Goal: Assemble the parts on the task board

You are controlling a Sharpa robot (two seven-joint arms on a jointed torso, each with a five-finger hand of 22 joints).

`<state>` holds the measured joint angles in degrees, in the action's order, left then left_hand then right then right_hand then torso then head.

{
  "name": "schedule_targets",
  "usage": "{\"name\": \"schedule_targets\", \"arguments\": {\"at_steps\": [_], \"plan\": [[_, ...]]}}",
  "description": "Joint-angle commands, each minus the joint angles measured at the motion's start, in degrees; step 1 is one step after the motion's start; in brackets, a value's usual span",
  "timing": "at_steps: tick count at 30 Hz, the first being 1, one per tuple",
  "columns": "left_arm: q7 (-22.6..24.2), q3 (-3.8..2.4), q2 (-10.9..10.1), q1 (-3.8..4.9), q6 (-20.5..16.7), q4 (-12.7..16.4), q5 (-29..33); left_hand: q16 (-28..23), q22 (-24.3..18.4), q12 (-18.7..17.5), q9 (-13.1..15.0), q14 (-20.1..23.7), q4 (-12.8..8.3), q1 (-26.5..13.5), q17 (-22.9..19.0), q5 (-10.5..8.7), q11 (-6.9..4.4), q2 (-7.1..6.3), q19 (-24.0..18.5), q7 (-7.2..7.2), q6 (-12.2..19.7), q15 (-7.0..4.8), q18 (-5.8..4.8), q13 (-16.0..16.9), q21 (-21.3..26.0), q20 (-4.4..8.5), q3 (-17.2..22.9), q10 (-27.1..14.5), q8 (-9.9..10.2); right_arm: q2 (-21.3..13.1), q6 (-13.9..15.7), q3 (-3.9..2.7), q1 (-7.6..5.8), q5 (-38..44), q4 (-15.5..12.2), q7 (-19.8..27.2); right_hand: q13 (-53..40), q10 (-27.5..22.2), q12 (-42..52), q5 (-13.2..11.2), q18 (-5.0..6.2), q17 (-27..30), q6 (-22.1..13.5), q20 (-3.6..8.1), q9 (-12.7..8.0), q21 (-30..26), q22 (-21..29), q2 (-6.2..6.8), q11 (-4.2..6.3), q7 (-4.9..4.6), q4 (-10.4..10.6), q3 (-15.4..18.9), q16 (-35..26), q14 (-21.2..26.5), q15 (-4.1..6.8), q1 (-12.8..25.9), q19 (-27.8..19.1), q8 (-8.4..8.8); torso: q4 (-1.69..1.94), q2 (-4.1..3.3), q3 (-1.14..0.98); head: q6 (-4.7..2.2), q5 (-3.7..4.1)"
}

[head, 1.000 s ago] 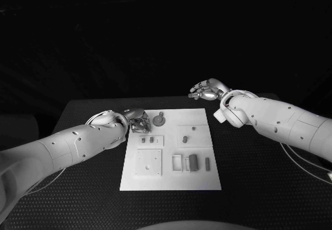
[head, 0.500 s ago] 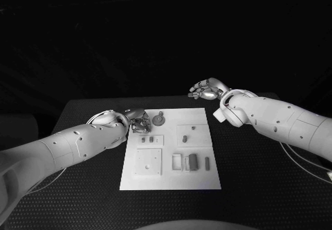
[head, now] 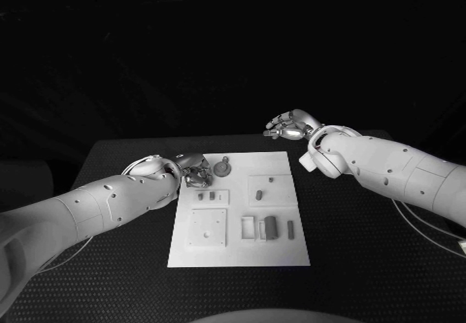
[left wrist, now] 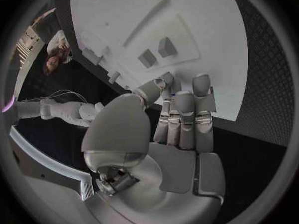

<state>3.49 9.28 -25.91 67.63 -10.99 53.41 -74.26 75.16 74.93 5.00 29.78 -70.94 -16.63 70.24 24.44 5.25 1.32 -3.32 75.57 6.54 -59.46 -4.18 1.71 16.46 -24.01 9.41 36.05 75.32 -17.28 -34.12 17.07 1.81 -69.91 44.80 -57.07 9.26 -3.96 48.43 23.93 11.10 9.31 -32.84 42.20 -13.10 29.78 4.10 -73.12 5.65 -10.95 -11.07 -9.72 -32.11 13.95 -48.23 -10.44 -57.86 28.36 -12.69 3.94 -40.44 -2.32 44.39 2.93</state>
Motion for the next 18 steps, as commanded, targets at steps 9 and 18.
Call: {"name": "schedule_targets", "arguments": {"at_steps": [9, 18], "plan": [[-2.62, 0.69, 1.29, -0.19, 2.36, -0.95, -0.51, -0.64, 1.15, -1.1, -0.34, 1.04, 0.23, -0.97, 0.3, -0.15, 1.29, 0.09, -0.84, 0.88, 1.56, 0.3, 3.28, -0.25, 0.7, 0.17, -0.27, -0.58, 0.89, 0.19, -0.28, -0.02, 0.01, 0.05, -0.05, 0.67, 0.04, 0.38, -0.23, -0.24, -0.78, 0.11, -0.5, -0.02, -0.12, -0.32, -0.09, -0.23, -0.11, -1.86, -0.08, 0.37, 0.18, 0.14, -0.34, -0.35, -0.41, -0.37, -0.02, -0.03, 0.01, -0.13, -0.07], [-2.58, 1.05, 0.82, -0.19, 1.11, -0.87, -0.53, -0.55, 1.31, -1.29, -0.78, 2.08, 0.19, -1.04, 0.85, -0.45, 2.01, -0.65, -1.49, 1.8, 3.71, 0.99, 3.55, -0.32, 0.81, -0.41, -0.8, -2.63, 2.01, 0.14, -0.24, -0.02, 0.01, 0.05, -0.11, 0.66, 0.04, 0.39, -0.24, -0.24, -0.78, 0.14, -0.51, -0.02, -0.15, -0.32, -0.1, -0.23, -0.12, -1.87, -0.08, 0.37, 0.19, 0.15, -0.34, -0.35, -0.41, -0.38, 0.02, 0.02, 0.0, -0.02, 0.02]]}}
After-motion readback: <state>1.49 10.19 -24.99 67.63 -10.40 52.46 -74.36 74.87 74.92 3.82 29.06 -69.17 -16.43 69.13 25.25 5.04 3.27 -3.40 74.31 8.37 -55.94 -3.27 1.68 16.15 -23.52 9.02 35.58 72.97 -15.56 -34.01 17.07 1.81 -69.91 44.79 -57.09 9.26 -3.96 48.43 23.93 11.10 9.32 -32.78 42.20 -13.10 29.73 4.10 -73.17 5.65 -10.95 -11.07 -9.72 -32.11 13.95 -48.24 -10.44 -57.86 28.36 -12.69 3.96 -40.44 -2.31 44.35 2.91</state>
